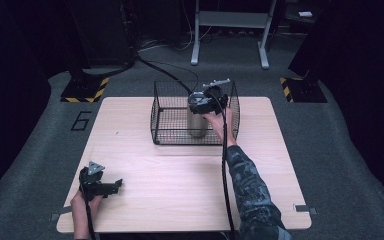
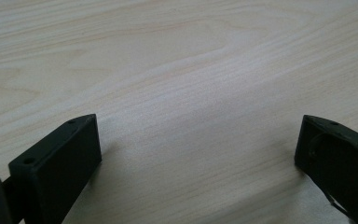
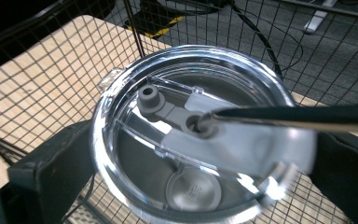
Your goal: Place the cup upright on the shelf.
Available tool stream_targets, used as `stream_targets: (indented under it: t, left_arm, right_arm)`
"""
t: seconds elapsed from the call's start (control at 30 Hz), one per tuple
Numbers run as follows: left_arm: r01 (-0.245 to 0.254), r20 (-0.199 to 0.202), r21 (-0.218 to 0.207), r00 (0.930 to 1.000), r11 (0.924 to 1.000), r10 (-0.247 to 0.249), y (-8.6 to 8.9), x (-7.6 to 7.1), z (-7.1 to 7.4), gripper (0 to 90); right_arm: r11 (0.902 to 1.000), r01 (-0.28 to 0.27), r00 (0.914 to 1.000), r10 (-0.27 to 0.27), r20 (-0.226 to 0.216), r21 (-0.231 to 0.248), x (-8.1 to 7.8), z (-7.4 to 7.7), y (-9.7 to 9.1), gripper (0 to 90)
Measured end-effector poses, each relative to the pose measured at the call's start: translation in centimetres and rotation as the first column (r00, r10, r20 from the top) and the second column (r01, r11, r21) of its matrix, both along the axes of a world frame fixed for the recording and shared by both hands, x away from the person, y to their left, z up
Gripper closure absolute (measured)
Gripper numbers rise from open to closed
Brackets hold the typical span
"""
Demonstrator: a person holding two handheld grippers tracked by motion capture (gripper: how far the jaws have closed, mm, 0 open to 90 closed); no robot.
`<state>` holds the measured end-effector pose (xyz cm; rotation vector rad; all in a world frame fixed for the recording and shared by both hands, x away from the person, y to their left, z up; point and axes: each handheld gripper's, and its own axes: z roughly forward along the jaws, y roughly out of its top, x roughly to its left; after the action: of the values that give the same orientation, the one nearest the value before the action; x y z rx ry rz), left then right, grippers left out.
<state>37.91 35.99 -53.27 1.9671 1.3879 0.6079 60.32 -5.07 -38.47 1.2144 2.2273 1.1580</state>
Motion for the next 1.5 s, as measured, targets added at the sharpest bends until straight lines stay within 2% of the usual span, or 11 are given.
stream_targets:
  t: [0.47, 0.63, 0.83, 1.03, 1.07, 1.1, 1.27, 1.3, 1.43, 1.5]
  left_arm:
    - [-0.002, -0.001, -0.001, 1.0000, 1.0000, 0.002, 0.0, 0.0, 0.0, 0.2]
    - [-0.002, -0.001, 0.000, 1.0000, 1.0000, 0.002, 0.0, 0.0, 0.0, 0.2]
    - [-0.003, -0.001, -0.001, 1.0000, 1.0000, 0.003, 0.0, 0.0, 0.0, 0.2]
    - [-0.005, 0.000, -0.002, 1.0000, 1.0000, 0.005, 0.0, 0.0, 0.0, 0.2]
    - [-0.005, -0.001, -0.003, 1.0000, 1.0000, 0.005, 0.0, 0.0, 0.0, 0.2]
    - [-0.007, -0.001, -0.004, 1.0000, 1.0000, 0.007, 0.0, 0.0, 0.0, 0.2]
    - [-0.007, 0.000, -0.002, 1.0000, 1.0000, 0.007, 0.0, 0.0, 0.0, 0.2]
    - [-0.007, 0.000, -0.003, 1.0000, 1.0000, 0.007, 0.0, 0.0, 0.0, 0.2]
    - [-0.007, 0.000, 0.000, 1.0000, 1.0000, 0.007, 0.0, 0.0, 0.0, 0.3]
    - [-0.006, -0.002, 0.001, 1.0000, 1.0000, 0.006, 0.0, 0.0, 0.0, 0.2]
  right_arm:
    - [0.9994, -0.027, 0.9977, 0.026, 0.063, 0.021, -3.7, 2.1, -2.5, 0.0]
    - [0.9985, -0.050, 0.9957, 0.048, 0.079, 0.023, -5.9, 2.4, -3.4, 0.0]
    - [0.9951, -0.098, 0.9892, 0.098, 0.109, -0.002, -9.0, 2.5, -4.6, 0.0]
    - [0.9927, -0.120, 0.9840, 0.120, 0.131, -0.012, -11.6, 2.7, -5.8, 0.0]
    - [0.9926, -0.121, 0.9837, 0.122, 0.132, -0.012, -12.3, 2.7, -6.1, 0.0]
    - [0.9908, -0.133, 0.9797, 0.136, 0.148, -0.024, -12.7, 2.6, -6.4, 0.0]
    - [0.9908, -0.129, 0.9761, 0.134, 0.171, -0.040, -15.1, 2.0, -7.7, 0.0]
    - [0.9923, -0.120, 0.9773, 0.123, 0.172, -0.030, -15.6, 1.6, -8.1, 0.0]
    - [0.9930, -0.111, 0.9793, 0.116, 0.166, -0.040, -17.1, 0.5, -9.2, 0.0]
    - [0.9950, -0.093, 0.9834, 0.098, 0.153, -0.035, -17.7, -0.3, -9.9, 0.0]
